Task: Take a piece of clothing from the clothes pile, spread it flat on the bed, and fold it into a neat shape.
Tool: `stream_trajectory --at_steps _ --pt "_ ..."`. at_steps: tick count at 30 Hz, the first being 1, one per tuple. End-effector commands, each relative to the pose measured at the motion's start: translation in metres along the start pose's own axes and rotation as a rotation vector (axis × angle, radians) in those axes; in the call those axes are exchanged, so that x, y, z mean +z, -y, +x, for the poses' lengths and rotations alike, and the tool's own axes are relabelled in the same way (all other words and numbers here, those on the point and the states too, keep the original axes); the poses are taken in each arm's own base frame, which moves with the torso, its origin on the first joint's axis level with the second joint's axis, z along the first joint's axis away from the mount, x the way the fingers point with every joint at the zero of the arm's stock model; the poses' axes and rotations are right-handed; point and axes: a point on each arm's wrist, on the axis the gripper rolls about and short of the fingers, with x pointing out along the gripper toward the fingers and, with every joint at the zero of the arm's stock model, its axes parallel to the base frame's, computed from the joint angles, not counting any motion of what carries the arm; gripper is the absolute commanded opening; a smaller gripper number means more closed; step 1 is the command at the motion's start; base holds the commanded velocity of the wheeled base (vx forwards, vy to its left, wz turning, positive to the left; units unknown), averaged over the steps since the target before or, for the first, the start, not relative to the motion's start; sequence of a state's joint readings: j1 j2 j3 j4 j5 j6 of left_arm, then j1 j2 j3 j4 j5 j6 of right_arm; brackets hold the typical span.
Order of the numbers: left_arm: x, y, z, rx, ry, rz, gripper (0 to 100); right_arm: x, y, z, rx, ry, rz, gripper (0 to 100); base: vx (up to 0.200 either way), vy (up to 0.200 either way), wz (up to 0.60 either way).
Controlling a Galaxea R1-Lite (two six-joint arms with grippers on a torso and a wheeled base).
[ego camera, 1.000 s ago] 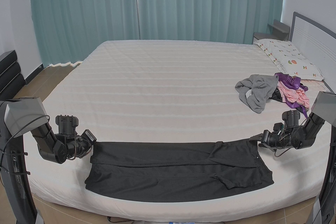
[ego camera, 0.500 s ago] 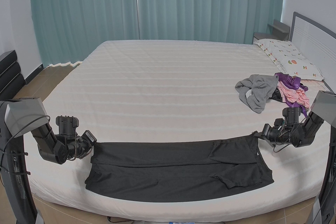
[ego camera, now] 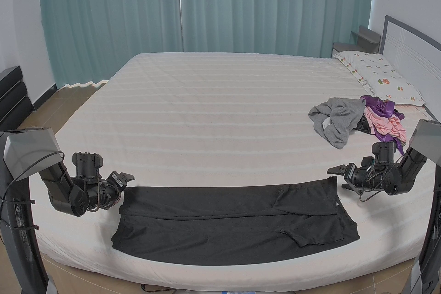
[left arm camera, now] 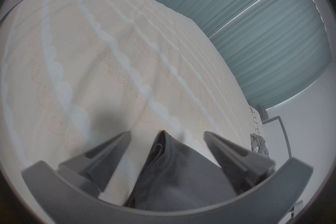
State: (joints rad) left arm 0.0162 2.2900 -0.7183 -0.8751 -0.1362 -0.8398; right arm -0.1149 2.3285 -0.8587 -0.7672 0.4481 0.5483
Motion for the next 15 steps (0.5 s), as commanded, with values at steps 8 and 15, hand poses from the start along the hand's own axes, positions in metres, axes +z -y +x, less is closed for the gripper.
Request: stream_trajectory --at_steps 8,15 --pt "-0.013 -0.007 -0.071 -0.030 -0.024 -0.051 100 -0.001 -0.030 -0.047 0.037 0.041 0.091 100 0.000 0.000 0.00" --pt "-0.037 -0.028 -0.092 -0.012 -0.068 -0.058 100 -0.025 -0.021 -0.078 0.051 0.007 0.121 100 -0.200 0.000 0.00"
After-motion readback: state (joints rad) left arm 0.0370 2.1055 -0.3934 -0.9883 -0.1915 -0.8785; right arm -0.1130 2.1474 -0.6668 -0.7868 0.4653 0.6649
